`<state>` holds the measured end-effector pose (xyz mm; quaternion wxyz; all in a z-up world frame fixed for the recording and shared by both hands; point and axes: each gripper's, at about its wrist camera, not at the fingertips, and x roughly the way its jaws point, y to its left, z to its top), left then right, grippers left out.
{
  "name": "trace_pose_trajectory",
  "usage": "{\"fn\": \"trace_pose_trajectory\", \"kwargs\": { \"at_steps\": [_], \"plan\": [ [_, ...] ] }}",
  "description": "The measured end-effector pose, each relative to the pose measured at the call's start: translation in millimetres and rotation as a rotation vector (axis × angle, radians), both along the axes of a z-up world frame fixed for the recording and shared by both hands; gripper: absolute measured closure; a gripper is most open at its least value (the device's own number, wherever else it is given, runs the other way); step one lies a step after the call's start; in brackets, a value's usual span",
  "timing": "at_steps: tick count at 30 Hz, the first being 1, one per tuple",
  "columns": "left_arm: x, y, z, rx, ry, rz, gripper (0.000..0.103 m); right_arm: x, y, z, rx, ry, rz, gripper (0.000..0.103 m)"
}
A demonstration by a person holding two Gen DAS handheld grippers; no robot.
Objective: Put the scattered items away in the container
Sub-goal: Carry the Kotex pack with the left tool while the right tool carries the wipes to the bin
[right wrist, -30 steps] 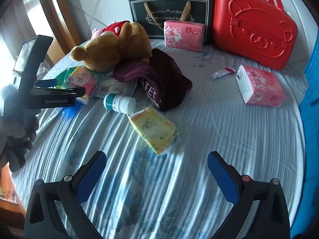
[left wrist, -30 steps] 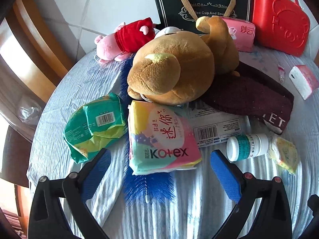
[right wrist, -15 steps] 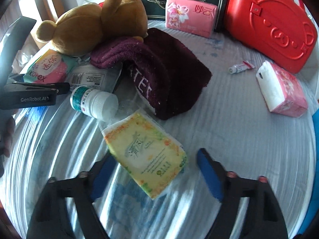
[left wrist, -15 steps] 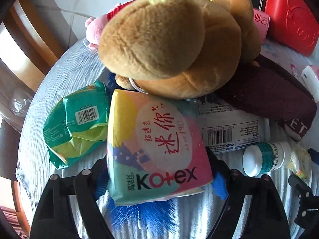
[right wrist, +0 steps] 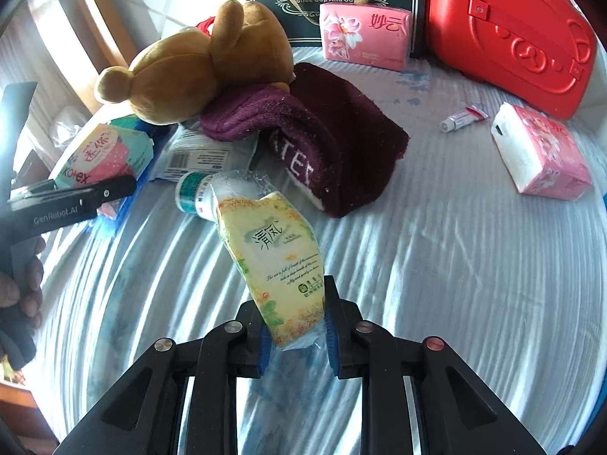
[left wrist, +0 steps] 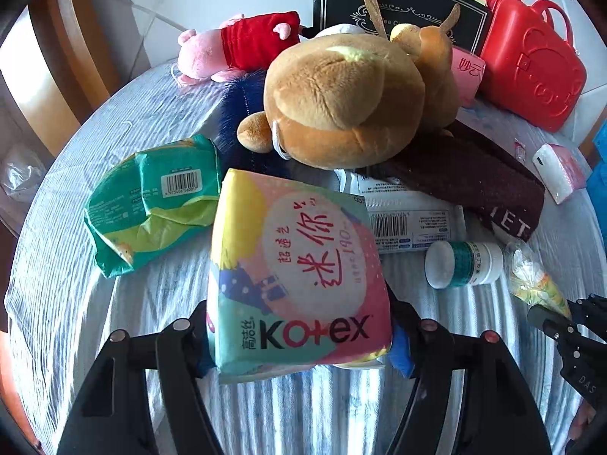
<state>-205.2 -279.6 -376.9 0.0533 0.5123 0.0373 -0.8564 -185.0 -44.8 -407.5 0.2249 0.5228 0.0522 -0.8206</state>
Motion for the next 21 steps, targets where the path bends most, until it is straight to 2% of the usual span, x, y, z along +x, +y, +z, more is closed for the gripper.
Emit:
{"fn": "trace_pose_trajectory", "kwargs": {
  "at_steps": [7,11,21],
  "plan": [
    [37,11,14,0.014,0.005,0.017,0.035,18,4,17,-0.024,0.000,0.005,0.081],
    [45,8,16,0.009,0.006,0.023,0.036,32,6,33,-0.034,0.011,0.011,0.081],
    [69,18,57,0.003,0.037,0.036,0.036,57,13,75,-0.064,0.009,0.007,0.081]
  ]
}}
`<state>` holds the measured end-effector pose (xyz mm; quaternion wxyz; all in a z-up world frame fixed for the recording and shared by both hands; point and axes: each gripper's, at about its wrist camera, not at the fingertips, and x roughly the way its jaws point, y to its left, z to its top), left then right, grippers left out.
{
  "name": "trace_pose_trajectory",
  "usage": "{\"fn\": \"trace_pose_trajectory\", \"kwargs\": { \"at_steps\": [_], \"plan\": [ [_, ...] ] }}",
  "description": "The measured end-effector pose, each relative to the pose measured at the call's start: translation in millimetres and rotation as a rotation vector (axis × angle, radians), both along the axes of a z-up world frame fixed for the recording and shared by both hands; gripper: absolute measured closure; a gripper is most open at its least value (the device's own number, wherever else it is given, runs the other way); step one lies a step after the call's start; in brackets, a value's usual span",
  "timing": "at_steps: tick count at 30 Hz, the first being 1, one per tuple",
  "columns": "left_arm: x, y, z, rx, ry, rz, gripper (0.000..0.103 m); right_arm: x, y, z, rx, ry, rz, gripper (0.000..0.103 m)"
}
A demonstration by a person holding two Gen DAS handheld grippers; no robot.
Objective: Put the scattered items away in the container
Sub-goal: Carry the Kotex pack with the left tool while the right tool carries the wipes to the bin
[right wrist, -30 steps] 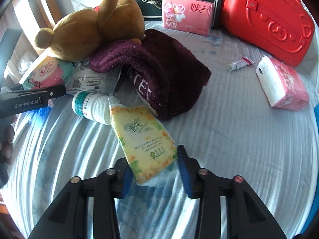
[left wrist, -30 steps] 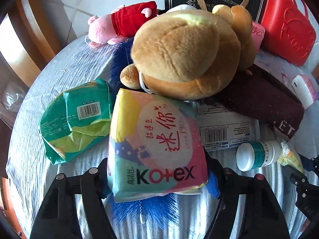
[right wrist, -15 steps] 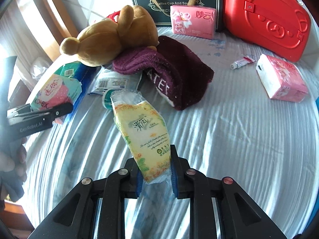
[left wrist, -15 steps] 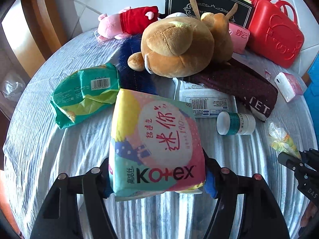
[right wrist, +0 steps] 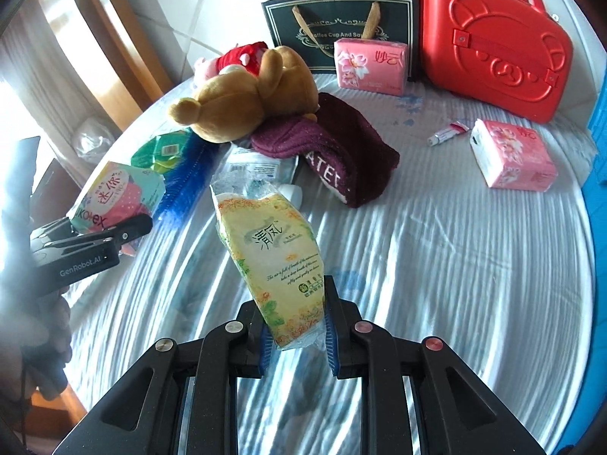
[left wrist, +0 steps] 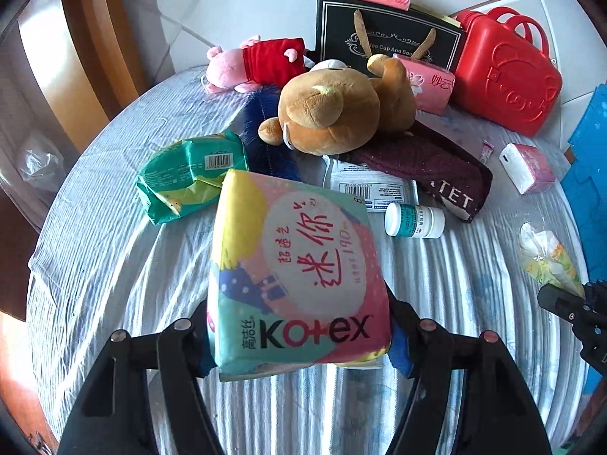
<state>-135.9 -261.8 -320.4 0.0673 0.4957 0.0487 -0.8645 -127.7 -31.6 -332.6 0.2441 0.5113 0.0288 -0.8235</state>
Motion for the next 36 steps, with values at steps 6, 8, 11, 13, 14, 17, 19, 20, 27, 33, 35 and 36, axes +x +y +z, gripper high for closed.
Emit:
{"fn": "trace_pose_trajectory", "kwargs": {
  "at_steps": [6,8,11,13,14,17,19,20,27,33,35,36],
  "plan": [
    [13,7,35,-0.008,0.027,0.016,0.036,15,5,35,-0.017,0.012,-0.004,0.081],
    [16,11,47,-0.017,0.039,0.010,0.036,19,6,47,-0.010,0.017,-0.008,0.081],
    [21,16,66,-0.026,0.057,0.004,0.036,25,12,64,-0.015,0.020,-0.014,0.081],
    [26,19,78,-0.029,0.070,0.001,0.036,28,16,76,-0.019,0.026,-0.014,0.081],
    [28,20,84,-0.029,0.076,0.000,0.036,30,18,81,-0.021,0.031,-0.013,0.081],
    [36,24,101,-0.031,0.090,0.002,0.036,37,24,98,-0.030,0.047,-0.009,0.081],
    [43,28,111,-0.033,0.098,0.003,0.036,41,28,108,-0.036,0.056,-0.007,0.081],
    [46,30,116,-0.034,0.103,0.004,0.036,43,30,113,-0.039,0.061,-0.007,0.081],
    [67,51,144,-0.050,0.128,-0.010,0.036,58,43,143,-0.041,0.088,0.012,0.081],
    [81,65,164,-0.059,0.137,-0.003,0.036,68,58,167,-0.053,0.113,0.015,0.081],
    [84,71,170,-0.057,0.140,-0.002,0.036,71,63,174,-0.064,0.116,0.009,0.081],
    [86,73,174,-0.059,0.144,-0.002,0.036,73,65,177,-0.068,0.118,0.007,0.081]
  ]
}}
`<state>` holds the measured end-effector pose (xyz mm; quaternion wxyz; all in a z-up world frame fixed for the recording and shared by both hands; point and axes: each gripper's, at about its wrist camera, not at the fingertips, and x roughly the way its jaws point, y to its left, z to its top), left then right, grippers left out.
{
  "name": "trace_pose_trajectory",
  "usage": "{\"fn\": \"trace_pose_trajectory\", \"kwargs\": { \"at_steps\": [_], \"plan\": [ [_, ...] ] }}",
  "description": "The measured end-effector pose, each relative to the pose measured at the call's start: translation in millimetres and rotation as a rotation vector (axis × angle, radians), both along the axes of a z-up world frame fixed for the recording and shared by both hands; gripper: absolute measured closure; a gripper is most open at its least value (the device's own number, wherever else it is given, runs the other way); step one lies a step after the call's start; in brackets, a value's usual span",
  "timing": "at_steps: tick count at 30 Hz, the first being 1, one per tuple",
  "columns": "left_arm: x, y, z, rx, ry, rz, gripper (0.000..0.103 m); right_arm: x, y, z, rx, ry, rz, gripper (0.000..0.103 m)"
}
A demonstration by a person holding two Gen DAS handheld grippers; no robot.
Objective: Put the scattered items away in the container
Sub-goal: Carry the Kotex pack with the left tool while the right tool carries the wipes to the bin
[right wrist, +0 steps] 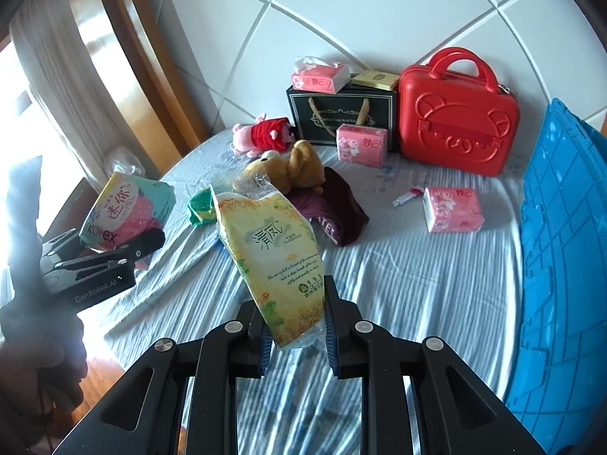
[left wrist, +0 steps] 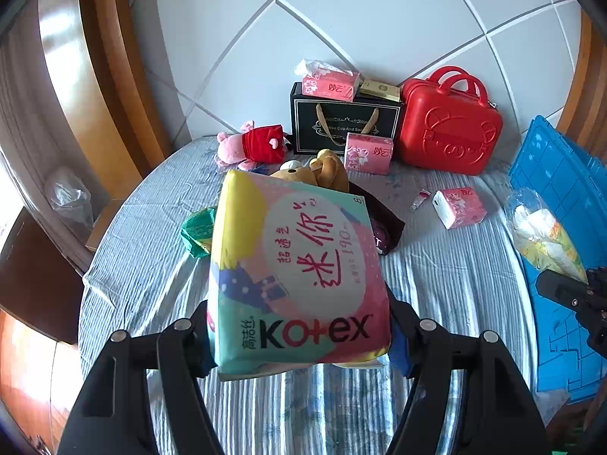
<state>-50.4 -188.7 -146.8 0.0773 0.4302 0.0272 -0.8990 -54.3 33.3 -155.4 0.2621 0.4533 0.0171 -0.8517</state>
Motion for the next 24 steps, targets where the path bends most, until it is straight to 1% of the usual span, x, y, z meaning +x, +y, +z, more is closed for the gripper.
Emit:
{"fn": "trace_pose_trajectory", "kwargs": {
  "at_steps": [13,17,24],
  "plan": [
    [21,39,48,-0.019,0.056,-0.016,0.036,27,31,36,-0.061,0.036,0.024,0.081],
    [21,54,61,-0.029,0.081,-0.023,0.036,32,44,47,-0.082,0.050,0.032,0.081],
    [18,80,76,-0.045,0.105,-0.035,0.036,31,73,63,-0.104,0.070,0.037,0.081]
  ]
}}
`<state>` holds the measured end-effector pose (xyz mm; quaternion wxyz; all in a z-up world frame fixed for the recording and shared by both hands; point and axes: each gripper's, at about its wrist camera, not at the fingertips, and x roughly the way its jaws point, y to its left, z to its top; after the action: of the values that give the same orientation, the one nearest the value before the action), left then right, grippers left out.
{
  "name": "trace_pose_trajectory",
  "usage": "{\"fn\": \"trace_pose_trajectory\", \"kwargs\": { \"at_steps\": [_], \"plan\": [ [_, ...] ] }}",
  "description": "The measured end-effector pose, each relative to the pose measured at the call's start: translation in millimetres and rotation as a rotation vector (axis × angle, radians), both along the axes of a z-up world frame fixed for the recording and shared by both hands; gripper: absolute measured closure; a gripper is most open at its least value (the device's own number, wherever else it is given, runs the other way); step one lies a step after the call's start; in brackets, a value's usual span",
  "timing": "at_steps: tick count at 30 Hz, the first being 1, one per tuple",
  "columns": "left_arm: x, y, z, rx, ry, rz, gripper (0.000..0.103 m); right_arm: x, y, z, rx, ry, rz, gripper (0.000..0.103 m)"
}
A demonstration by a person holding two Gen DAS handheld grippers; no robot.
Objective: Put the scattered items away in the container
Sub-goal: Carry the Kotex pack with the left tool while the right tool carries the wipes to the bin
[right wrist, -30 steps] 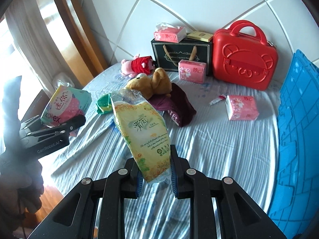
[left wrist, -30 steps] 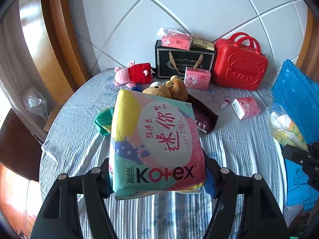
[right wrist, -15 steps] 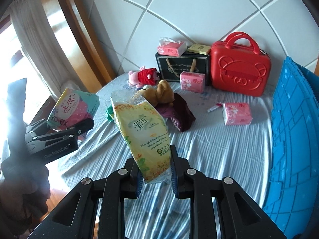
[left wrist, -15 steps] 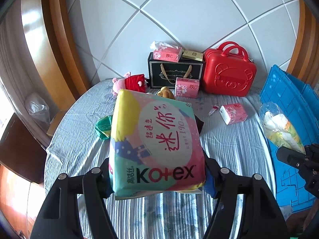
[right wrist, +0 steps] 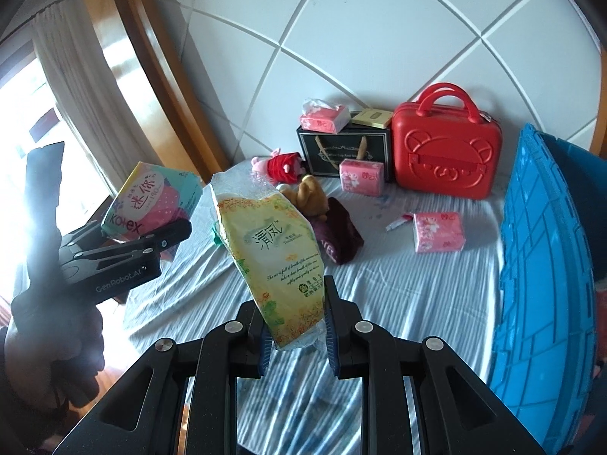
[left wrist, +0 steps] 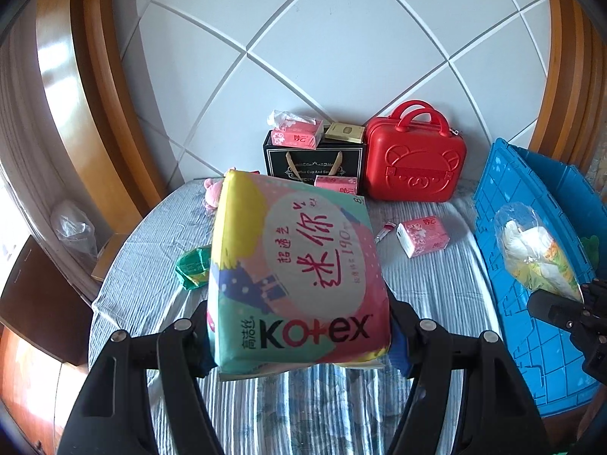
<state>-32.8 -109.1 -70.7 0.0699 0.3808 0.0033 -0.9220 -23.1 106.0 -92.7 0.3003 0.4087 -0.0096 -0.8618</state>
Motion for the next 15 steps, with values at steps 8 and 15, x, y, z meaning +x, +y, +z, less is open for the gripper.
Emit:
{"fn": "trace_pose_trajectory", "kwargs": {
  "at_steps": [8,15],
  "plan": [
    [-10,36,16,-0.015,0.030,-0.028,0.036,-7,35,13,-0.021,0.025,-0.018,0.081],
    [-25,70,29,-0.036,0.052,-0.068,0.036,-9,67,18,-0.043,0.045,-0.054,0.081]
  ]
}}
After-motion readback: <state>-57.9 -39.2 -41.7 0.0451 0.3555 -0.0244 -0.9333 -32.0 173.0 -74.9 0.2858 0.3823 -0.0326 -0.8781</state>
